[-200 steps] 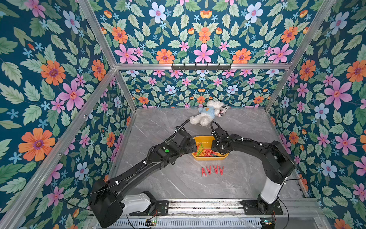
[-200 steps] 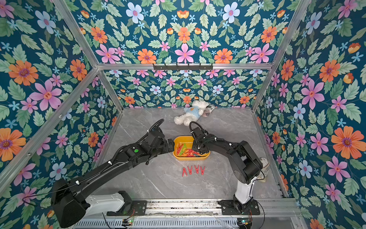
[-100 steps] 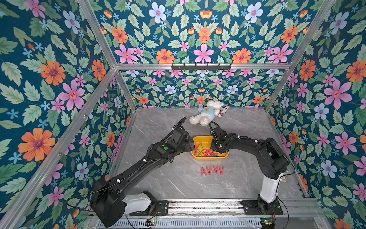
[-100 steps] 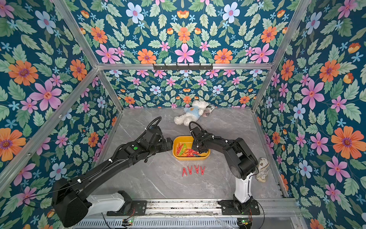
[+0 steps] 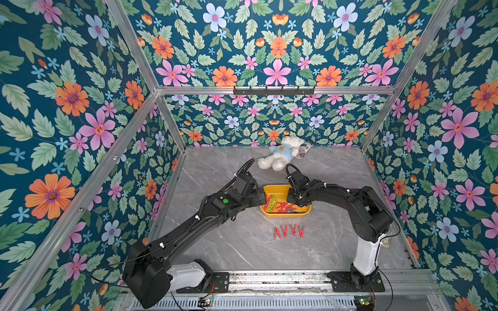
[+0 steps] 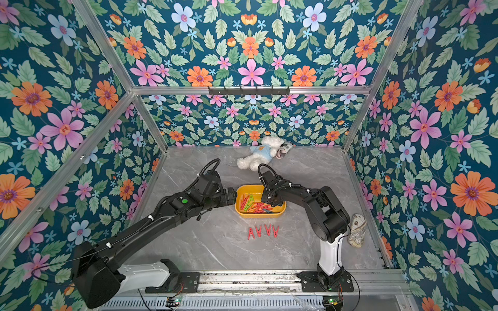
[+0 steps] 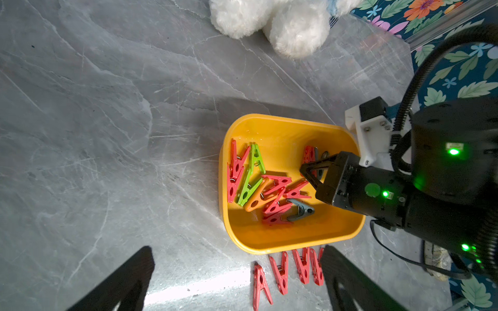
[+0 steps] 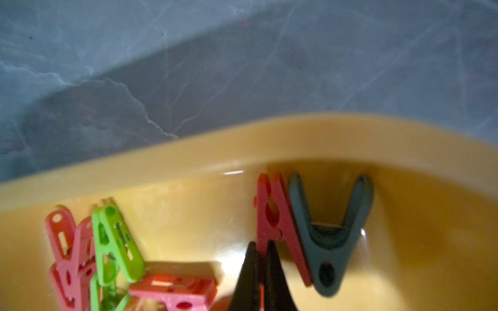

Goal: Take the clothespins out of the storage box
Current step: Pick up the clothespin from the storage box, then place the clothespin at the center of the board.

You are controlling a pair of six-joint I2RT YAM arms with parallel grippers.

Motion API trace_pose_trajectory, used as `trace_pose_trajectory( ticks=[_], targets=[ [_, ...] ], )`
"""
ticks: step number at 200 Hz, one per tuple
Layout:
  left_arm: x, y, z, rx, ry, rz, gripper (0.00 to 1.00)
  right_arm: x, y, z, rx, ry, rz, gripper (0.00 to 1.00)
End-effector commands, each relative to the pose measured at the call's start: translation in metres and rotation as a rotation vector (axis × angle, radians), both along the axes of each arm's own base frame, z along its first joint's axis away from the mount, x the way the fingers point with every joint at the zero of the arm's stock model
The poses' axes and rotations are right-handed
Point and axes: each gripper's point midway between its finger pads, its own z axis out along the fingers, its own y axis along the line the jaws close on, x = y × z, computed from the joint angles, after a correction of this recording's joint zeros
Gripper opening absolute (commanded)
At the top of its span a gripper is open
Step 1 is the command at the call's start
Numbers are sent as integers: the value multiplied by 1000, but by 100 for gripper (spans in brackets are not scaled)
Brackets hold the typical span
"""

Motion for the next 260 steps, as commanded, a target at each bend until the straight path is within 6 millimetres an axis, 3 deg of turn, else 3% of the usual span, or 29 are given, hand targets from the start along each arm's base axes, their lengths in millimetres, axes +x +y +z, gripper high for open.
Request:
trace_pose_trajectory(
  ticks=[1, 71, 79, 87, 134, 207, 260],
  targets=[
    [1, -1, 5, -10, -19, -11, 100, -7, -1, 11, -1, 6, -20, 2],
    [-1, -11, 15, -46, -45, -77, 100, -32, -1, 59, 22, -56, -42, 0],
    [-1, -12, 17, -49, -48, -83, 100, -37, -3, 58, 15, -52, -41, 0],
    [-2, -13, 17, -51, -49, -89, 100, -41, -5, 73, 38, -78, -46, 0],
    [-1, -18, 19, -81, -59, -94, 100, -80, -27, 86, 54, -95, -60, 0],
    [8, -32, 12, -98, -45, -116, 100, -137, -61, 78, 116, -113, -40, 1],
    [11, -42, 8, -119, -25, -131, 100, -151, -73, 54, 73, -95, 1, 1]
  ],
)
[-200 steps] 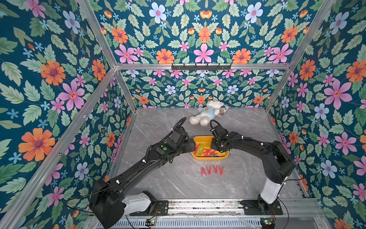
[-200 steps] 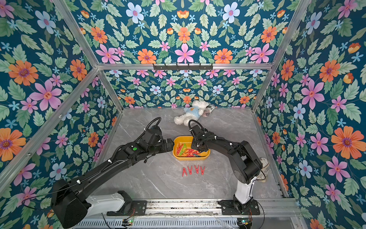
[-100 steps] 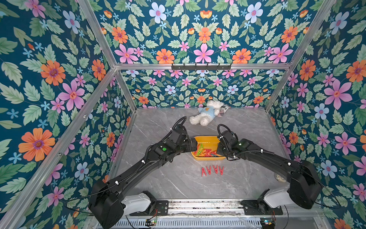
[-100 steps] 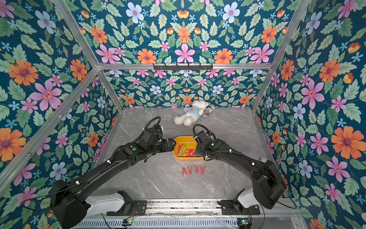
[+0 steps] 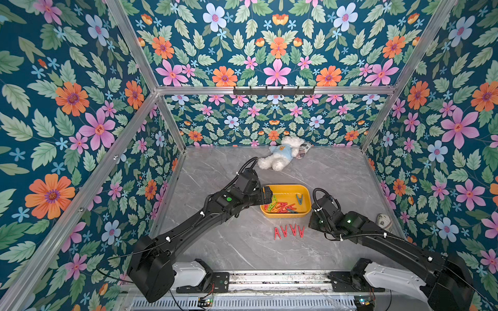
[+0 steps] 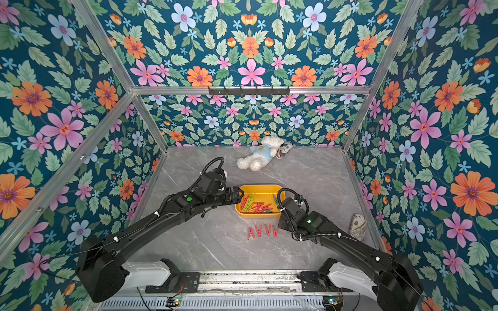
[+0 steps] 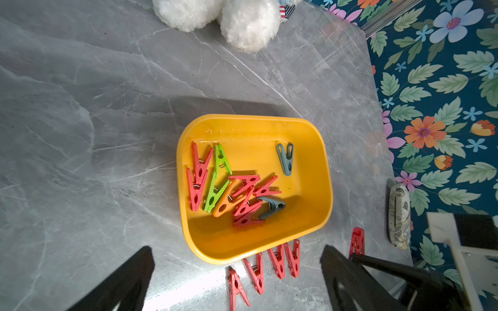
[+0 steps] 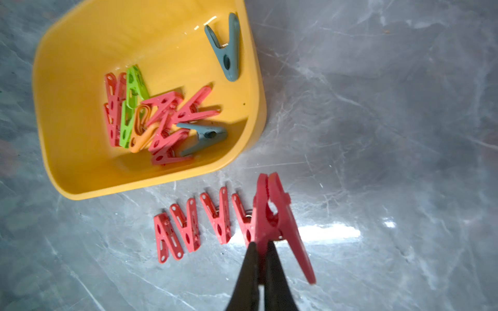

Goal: Take the clothespins out of the storage box
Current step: Place the clothespin at the center of the board.

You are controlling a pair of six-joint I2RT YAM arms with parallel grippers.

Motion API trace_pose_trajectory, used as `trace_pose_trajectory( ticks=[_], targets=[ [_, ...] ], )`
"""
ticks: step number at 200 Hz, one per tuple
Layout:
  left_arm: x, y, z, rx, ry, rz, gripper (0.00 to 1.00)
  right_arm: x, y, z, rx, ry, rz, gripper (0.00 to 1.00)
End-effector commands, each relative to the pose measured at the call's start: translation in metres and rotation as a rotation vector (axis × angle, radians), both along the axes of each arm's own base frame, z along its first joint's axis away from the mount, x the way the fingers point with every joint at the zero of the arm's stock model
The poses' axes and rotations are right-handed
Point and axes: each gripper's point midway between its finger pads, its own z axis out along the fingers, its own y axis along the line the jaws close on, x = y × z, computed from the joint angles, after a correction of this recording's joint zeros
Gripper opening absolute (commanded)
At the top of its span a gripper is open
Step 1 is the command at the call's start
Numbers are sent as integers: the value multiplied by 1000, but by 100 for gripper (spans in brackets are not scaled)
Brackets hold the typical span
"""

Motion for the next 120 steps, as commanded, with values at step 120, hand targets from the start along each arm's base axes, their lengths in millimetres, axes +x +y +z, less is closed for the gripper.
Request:
trace_pose_trajectory(
  ticks=[120],
  targets=[
    [-2, -1, -3, -25, 24, 18, 100, -4, 17, -57, -11, 87, 81, 2]
  ],
)
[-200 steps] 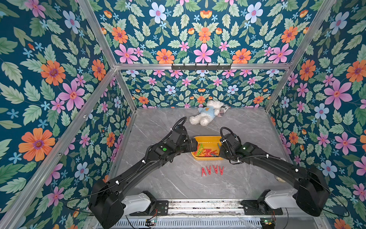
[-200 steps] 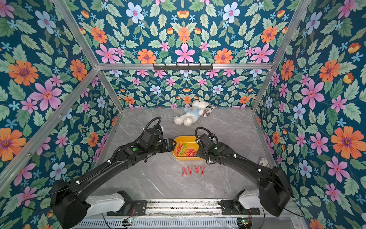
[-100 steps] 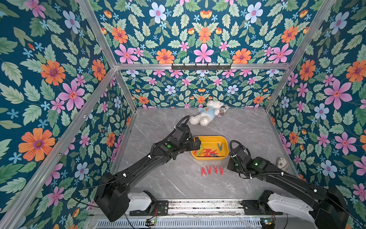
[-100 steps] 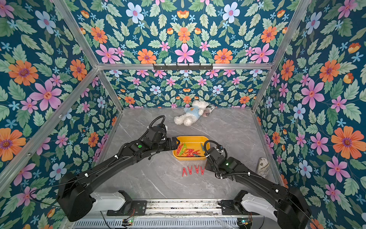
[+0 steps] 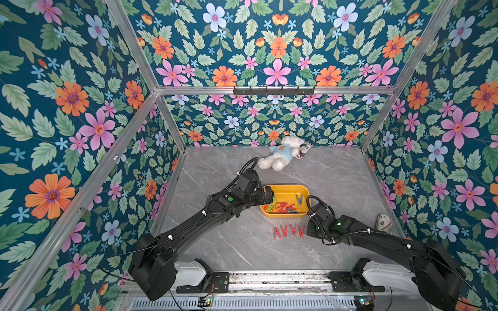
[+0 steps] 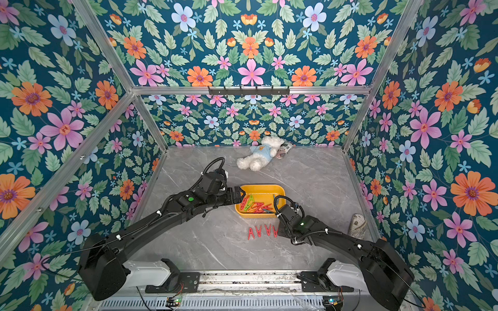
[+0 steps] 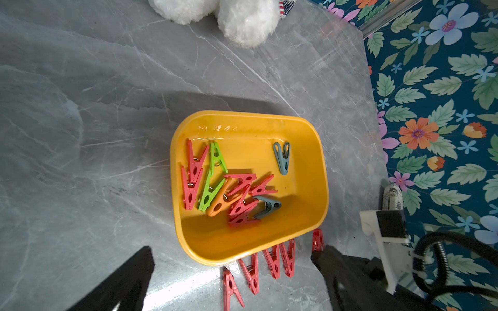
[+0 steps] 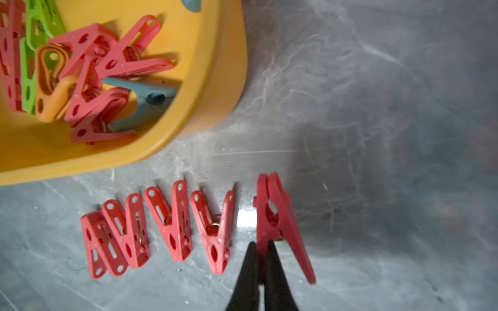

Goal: Take the clothespins out of the storage box
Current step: Place the clothespin at the center of the board.

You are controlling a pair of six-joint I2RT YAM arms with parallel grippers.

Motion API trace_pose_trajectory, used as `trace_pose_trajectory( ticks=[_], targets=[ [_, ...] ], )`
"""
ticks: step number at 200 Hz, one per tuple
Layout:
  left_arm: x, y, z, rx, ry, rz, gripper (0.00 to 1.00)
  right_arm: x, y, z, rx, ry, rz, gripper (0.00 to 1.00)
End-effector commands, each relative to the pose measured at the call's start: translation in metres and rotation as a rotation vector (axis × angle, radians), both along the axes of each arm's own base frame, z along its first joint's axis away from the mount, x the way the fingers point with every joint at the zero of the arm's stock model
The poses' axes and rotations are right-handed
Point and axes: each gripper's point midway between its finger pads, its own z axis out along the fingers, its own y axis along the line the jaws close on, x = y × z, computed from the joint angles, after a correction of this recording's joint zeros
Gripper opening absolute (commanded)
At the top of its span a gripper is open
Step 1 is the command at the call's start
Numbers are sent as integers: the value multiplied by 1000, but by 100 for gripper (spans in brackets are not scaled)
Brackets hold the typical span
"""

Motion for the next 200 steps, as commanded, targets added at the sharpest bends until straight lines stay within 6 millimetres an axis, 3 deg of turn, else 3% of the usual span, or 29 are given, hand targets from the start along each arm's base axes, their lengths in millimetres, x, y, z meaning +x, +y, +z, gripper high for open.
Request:
trace_pose_trajectory(
  ticks=[1, 104, 154, 173, 200],
  targets=[
    [0, 2, 0, -1, 4, 12, 100, 2, 9, -3, 35, 8, 6, 2],
    [-1, 0, -8, -1, 19, 4, 100, -18, 3, -15, 29, 93, -4, 2],
    [-1, -2, -9, -4, 22, 0, 100, -23, 8, -21, 36, 120, 14, 3],
    [-2, -1, -10, -3, 23, -1, 100, -24, 10, -23, 35, 127, 18, 8],
    [0, 0, -11, 8, 25, 5, 100, -21, 10, -18, 33, 115, 17, 24]
  ],
)
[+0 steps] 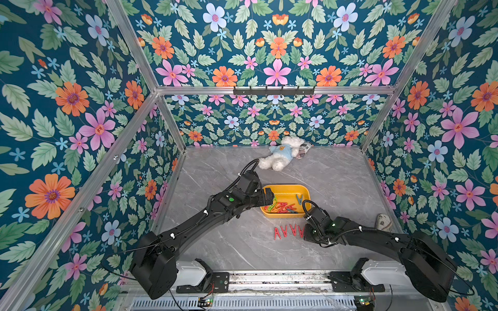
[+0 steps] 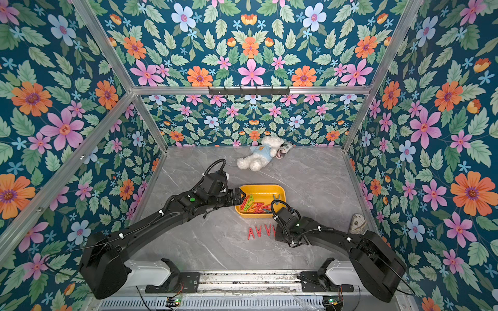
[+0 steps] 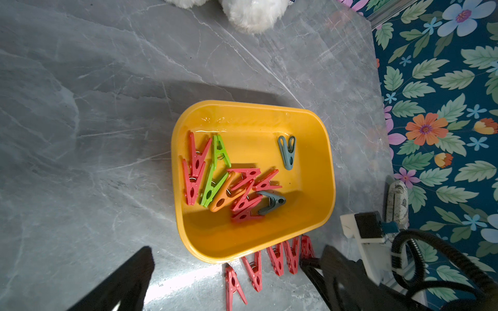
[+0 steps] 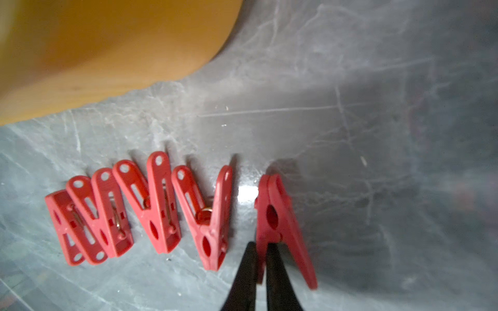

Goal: Take the clothespins out of the storage box
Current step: Place the clothespin at the center of the board.

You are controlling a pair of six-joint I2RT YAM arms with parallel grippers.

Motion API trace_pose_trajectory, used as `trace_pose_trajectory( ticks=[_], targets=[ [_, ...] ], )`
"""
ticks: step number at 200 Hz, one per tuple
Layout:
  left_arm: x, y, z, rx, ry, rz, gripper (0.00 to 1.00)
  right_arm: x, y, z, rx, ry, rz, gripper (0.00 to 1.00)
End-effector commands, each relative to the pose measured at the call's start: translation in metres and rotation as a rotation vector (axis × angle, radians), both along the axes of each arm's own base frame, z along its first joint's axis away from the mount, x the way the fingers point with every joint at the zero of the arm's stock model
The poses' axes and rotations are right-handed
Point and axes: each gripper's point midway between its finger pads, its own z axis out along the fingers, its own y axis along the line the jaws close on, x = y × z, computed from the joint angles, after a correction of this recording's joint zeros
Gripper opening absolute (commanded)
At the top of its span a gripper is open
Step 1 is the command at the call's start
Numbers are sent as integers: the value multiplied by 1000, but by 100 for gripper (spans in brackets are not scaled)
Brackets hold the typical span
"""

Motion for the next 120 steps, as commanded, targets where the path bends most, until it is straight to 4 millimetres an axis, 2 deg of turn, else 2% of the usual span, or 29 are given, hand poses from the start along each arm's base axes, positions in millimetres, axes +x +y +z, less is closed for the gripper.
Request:
trace_pose_trajectory(
  ticks=[1, 11, 49, 86, 105, 120],
  targets=[
    [2, 0, 0, 0, -3, 7, 100, 1, 0, 4, -2, 0, -15, 24],
    [2, 0, 0, 6, -1, 10, 100, 3, 1, 9, 4, -12, -10, 29],
    [7, -6, -5, 5, 5, 1, 99, 12, 7, 35, 35, -76, 9, 34],
    [16, -11, -17, 34, 37, 13, 87, 24, 15, 72, 91, -170, 24, 40],
    [21, -14, -25, 63, 50, 17, 83, 32, 20, 93, 121, -228, 35, 44],
    [25, -15, -31, 94, 58, 18, 75, 38, 25, 106, 137, -264, 52, 48]
  ],
)
